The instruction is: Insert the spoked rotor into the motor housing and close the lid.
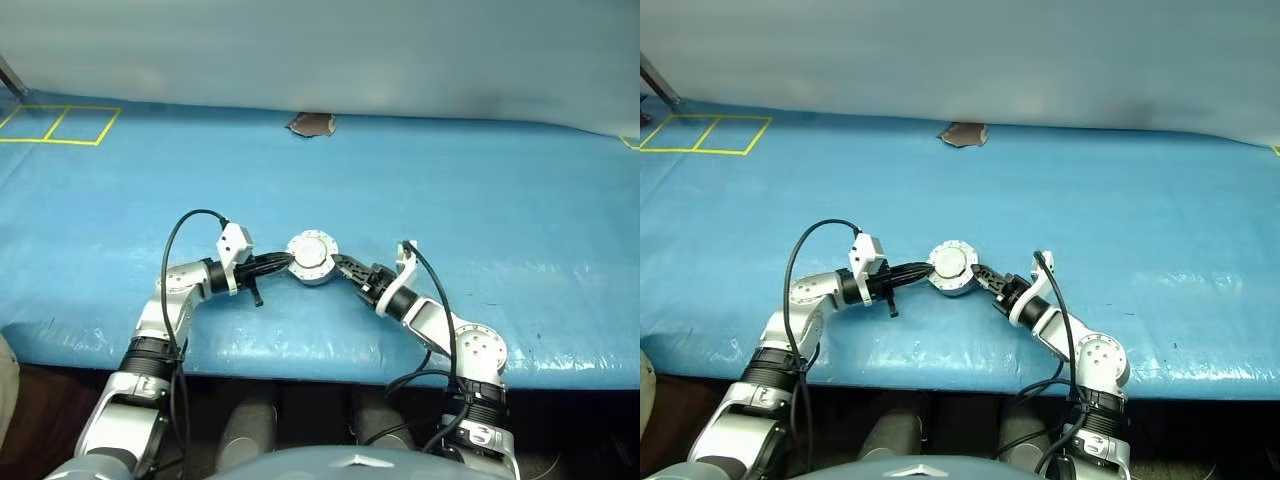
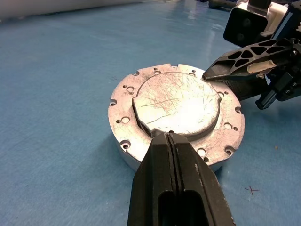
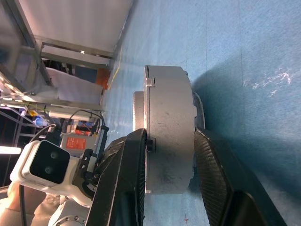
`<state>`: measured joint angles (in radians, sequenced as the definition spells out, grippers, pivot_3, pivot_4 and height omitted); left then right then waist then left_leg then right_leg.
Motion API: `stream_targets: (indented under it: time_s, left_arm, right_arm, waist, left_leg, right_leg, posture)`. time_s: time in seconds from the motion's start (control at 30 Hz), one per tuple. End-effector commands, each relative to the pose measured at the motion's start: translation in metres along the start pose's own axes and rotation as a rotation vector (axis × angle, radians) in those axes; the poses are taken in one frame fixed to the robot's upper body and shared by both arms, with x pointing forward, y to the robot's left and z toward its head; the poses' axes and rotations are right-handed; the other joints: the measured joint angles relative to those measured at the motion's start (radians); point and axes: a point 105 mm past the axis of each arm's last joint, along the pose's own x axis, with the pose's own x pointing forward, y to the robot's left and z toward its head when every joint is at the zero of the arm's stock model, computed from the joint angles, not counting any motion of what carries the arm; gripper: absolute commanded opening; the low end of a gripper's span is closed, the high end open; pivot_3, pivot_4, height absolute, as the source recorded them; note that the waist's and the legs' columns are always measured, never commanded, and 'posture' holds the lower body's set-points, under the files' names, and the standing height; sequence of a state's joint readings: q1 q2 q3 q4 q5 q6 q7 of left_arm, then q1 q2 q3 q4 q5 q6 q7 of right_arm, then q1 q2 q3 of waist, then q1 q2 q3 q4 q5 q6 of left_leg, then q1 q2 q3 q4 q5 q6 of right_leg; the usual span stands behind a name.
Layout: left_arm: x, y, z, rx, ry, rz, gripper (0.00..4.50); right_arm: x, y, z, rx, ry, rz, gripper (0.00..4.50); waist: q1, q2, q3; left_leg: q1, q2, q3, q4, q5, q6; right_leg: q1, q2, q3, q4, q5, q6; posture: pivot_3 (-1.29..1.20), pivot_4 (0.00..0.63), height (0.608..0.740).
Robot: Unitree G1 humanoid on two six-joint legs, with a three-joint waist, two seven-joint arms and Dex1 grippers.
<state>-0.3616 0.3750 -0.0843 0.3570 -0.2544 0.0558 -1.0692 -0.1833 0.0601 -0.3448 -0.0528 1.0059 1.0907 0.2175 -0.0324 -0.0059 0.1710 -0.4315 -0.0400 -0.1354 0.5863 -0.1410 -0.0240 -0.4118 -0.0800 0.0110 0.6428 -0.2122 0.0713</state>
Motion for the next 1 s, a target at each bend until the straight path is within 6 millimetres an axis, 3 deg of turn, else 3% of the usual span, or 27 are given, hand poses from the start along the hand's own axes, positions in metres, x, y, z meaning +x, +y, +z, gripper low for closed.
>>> stream_targets:
  time_s: [0.03, 0.33, 0.67, 0.9, 1.0]
  left_arm:
    - [0.006, -0.003, 0.006, 0.024, -0.023, -0.023, 0.00]
    - [0.007, -0.001, 0.008, 0.021, -0.033, -0.012, 0.00]
    - [0.002, 0.013, 0.048, -0.189, -0.306, 0.082, 0.00]
    - [-0.001, 0.014, 0.056, -0.296, -0.374, 0.093, 0.00]
    - [-0.002, 0.013, 0.058, -0.369, -0.403, 0.072, 0.00]
  right_arm:
    - [0.006, 0.011, -0.008, -0.006, 0.024, 0.043, 1.19]
    - [0.007, 0.008, -0.012, -0.014, 0.025, 0.023, 1.19]
    - [0.000, 0.028, 0.015, 0.159, -0.163, 0.175, 1.19]
    - [-0.002, 0.032, 0.026, 0.180, -0.216, 0.182, 1.19]
    - [-0.005, 0.034, 0.041, 0.203, -0.287, 0.190, 1.19]
  waist:
    - [-0.001, 0.000, 0.000]
    - [-0.003, 0.000, 0.000]
    - [-0.005, 0.000, 0.000]
    - [-0.011, 0.001, 0.001]
    - [-0.011, 0.001, 0.001]
  left_leg:
    - [0.000, 0.000, 0.000, 0.000, 0.000, 0.000]
    - [0.001, 0.000, 0.000, 0.000, 0.000, 0.000]
    - [-0.002, 0.000, 0.000, 0.001, 0.000, 0.001]
    - [-0.001, 0.000, 0.000, 0.001, 0.001, 0.001]
    - [-0.002, 0.000, 0.000, 0.002, 0.001, 0.001]
  right_leg:
    - [0.000, 0.000, 0.000, 0.000, 0.000, 0.000]
    - [0.000, 0.000, 0.000, 0.000, 0.000, 0.000]
    - [-0.002, 0.000, 0.000, 0.000, 0.000, 0.000]
    - [-0.001, 0.001, 0.000, 0.001, 0.001, 0.001]
    - [0.000, 0.001, 0.000, 0.001, 0.001, 0.001]
  posture:
    - [0.00, 0.150, 0.740]
    - [0.00, 0.150, 0.740]
    - [0.00, 0.150, 0.740]
    - [0.00, 0.150, 0.740]
    - [0.00, 0.150, 0.740]
